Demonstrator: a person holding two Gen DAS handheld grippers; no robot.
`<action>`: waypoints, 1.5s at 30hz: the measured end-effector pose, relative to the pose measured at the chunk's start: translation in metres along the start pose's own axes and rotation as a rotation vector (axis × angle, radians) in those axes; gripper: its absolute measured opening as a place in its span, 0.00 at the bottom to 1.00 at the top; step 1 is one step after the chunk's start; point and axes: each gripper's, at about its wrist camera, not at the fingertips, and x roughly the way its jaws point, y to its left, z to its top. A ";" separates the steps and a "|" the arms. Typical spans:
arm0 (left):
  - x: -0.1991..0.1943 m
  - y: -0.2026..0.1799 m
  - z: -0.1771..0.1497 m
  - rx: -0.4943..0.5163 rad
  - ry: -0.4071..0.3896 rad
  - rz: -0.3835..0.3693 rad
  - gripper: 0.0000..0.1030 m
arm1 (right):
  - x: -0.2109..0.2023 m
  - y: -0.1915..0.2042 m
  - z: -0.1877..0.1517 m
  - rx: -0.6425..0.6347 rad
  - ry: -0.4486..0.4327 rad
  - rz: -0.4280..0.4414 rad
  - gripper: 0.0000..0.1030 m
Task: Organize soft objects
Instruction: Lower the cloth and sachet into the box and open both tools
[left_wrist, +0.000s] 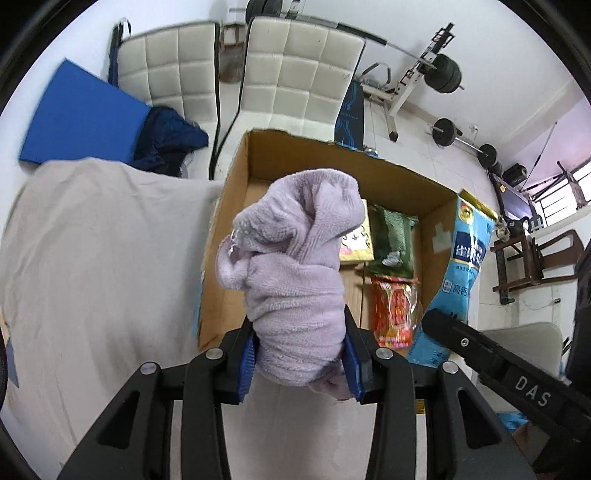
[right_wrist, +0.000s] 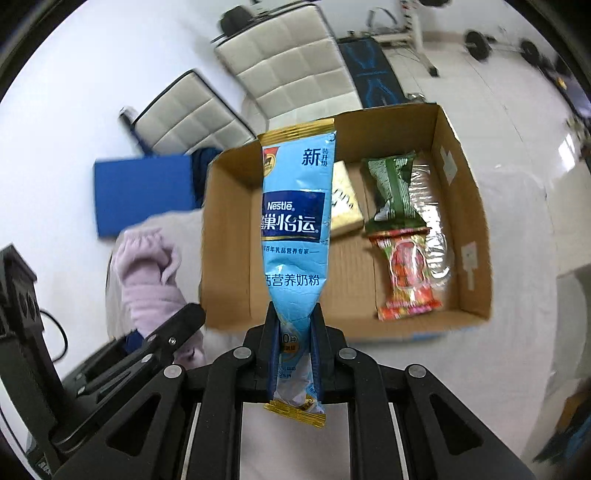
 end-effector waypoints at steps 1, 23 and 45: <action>0.006 0.003 0.005 -0.009 0.024 -0.015 0.36 | 0.016 -0.007 0.007 0.026 0.000 0.000 0.15; 0.111 0.008 0.025 -0.062 0.297 0.014 0.44 | 0.156 -0.068 0.036 0.170 0.162 -0.033 0.27; 0.037 -0.018 -0.001 0.079 0.037 0.162 0.81 | 0.080 -0.072 0.020 -0.146 0.056 -0.344 0.46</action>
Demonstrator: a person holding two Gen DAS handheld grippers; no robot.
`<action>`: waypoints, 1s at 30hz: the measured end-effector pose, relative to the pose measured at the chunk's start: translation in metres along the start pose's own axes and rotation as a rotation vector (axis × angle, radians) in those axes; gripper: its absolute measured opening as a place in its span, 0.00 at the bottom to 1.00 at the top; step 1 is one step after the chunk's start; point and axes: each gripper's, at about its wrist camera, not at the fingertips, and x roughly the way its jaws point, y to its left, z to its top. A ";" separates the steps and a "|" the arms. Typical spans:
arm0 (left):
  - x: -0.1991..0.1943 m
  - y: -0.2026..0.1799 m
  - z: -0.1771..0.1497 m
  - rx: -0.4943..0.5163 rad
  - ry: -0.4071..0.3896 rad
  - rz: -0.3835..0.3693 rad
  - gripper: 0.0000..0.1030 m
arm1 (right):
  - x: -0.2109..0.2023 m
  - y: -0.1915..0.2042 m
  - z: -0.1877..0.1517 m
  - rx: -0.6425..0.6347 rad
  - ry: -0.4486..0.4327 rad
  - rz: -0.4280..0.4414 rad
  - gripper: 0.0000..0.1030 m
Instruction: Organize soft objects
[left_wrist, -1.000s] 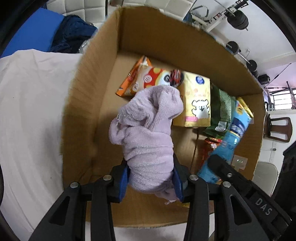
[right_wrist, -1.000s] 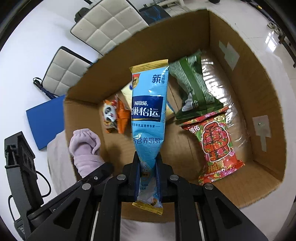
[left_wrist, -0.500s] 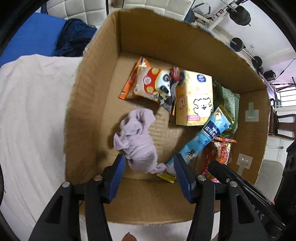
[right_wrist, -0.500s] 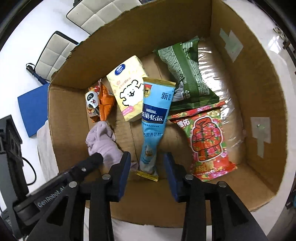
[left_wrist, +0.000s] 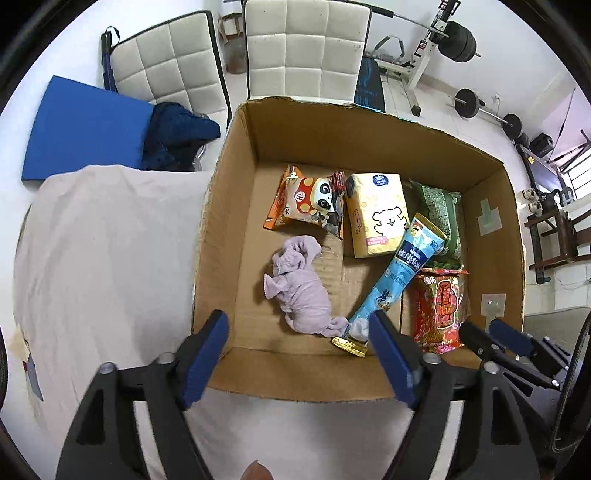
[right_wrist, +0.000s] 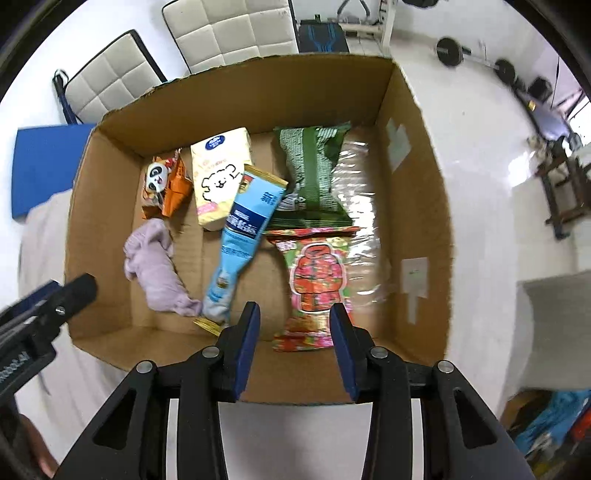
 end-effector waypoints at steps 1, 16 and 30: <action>0.000 -0.001 0.000 0.000 -0.002 0.000 0.85 | -0.006 -0.001 0.000 -0.005 -0.004 -0.002 0.48; -0.012 0.001 -0.007 -0.003 -0.079 0.048 1.00 | -0.026 -0.002 -0.007 -0.020 -0.088 -0.062 0.99; -0.148 -0.008 -0.067 0.002 -0.258 0.052 1.00 | -0.149 -0.015 -0.072 -0.007 -0.263 -0.016 0.99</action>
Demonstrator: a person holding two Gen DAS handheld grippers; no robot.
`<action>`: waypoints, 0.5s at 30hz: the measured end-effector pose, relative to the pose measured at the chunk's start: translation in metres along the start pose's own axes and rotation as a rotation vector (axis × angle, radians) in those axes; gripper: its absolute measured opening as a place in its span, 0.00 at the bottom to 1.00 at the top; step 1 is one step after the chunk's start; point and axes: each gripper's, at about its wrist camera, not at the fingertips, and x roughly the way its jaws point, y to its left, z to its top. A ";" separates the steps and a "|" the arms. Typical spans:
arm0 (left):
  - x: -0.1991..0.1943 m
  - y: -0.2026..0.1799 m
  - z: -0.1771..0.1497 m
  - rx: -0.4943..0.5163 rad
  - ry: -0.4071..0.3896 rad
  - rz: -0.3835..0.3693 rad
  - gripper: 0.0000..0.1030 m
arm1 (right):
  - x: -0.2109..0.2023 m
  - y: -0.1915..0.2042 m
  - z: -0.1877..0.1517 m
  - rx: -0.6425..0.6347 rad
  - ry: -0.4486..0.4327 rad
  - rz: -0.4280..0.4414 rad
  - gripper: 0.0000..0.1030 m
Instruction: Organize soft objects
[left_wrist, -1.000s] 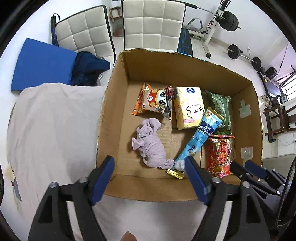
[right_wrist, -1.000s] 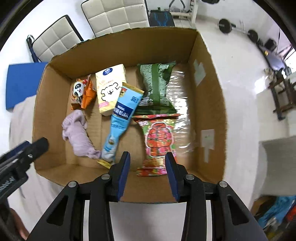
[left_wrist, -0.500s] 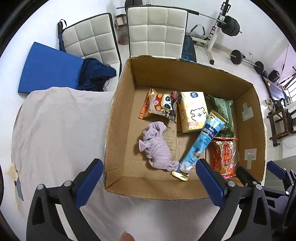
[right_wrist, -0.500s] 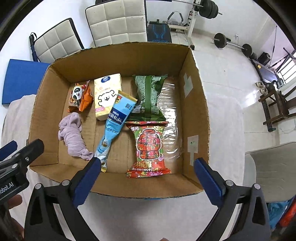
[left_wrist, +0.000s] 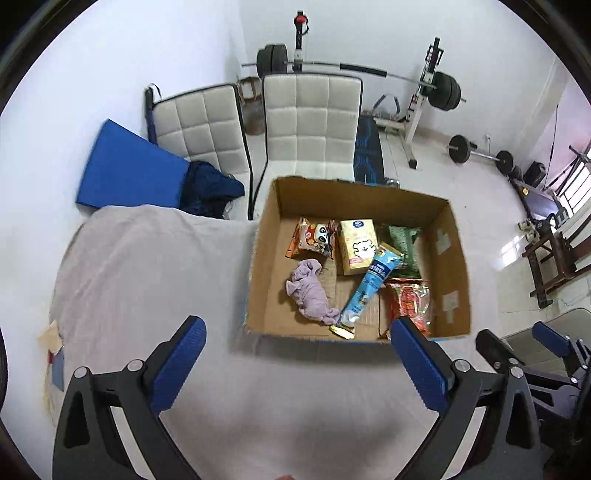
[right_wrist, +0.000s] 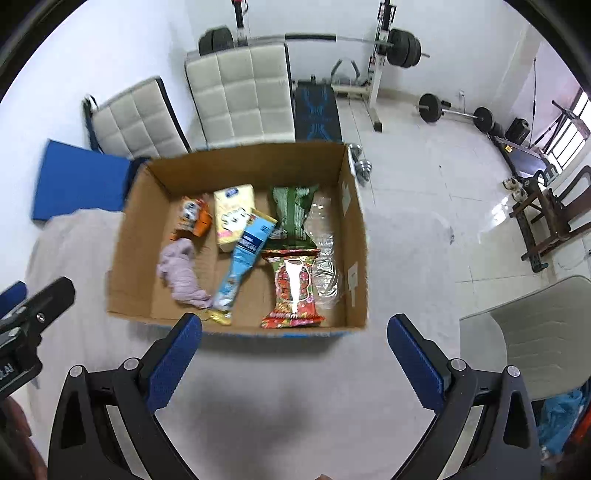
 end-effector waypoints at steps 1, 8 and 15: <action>-0.015 0.001 -0.003 0.000 -0.019 0.001 1.00 | -0.011 -0.001 -0.003 -0.002 -0.012 0.001 0.99; -0.086 0.002 -0.022 0.001 -0.079 -0.023 1.00 | -0.100 -0.007 -0.032 -0.001 -0.094 0.034 0.99; -0.129 0.001 -0.039 0.015 -0.084 -0.041 1.00 | -0.175 -0.010 -0.061 -0.002 -0.150 0.074 0.99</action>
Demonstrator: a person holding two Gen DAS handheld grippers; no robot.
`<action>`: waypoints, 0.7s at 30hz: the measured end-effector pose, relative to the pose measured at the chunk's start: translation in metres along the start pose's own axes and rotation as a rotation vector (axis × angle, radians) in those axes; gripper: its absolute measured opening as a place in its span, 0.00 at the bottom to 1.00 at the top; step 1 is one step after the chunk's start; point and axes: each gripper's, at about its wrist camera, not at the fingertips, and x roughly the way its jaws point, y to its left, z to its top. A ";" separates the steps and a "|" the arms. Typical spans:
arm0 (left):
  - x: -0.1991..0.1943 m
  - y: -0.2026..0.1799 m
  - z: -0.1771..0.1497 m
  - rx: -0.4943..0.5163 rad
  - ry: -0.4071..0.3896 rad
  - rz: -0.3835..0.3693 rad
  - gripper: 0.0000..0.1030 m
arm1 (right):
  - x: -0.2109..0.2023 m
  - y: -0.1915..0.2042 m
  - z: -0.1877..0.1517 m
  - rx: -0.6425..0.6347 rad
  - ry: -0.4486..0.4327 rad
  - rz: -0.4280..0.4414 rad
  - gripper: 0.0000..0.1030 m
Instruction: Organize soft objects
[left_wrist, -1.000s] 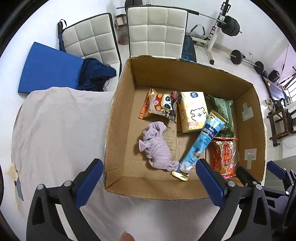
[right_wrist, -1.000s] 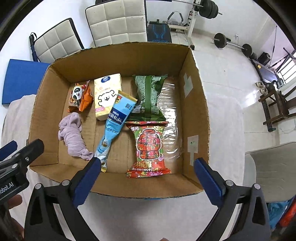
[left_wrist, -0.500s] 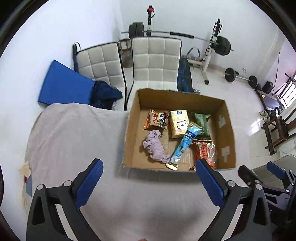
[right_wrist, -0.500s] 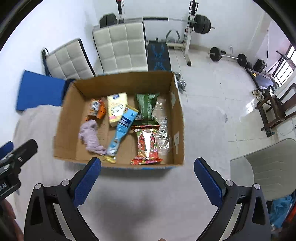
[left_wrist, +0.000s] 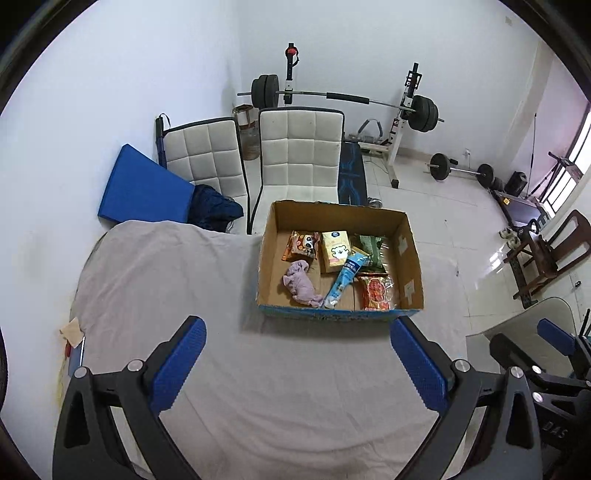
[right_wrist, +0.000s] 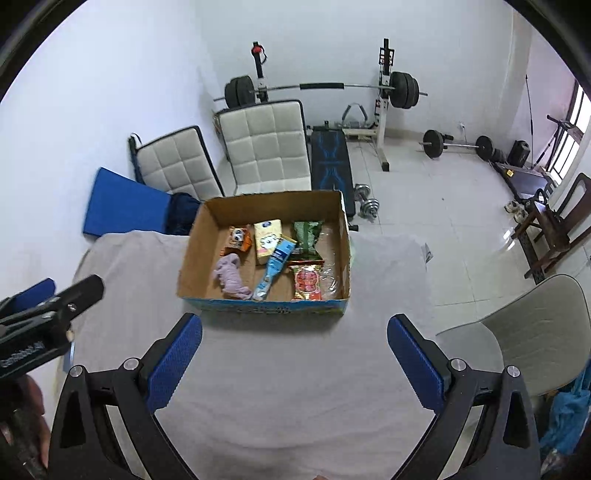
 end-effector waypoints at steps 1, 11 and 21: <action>-0.003 0.000 -0.001 0.001 -0.001 -0.005 1.00 | -0.008 0.000 -0.003 -0.002 -0.004 0.002 0.99; -0.043 -0.004 -0.017 0.008 -0.025 -0.009 1.00 | -0.071 0.002 -0.024 -0.013 -0.013 0.016 0.99; -0.054 -0.009 -0.017 0.024 -0.065 0.025 1.00 | -0.087 0.004 -0.017 -0.025 -0.064 -0.021 0.99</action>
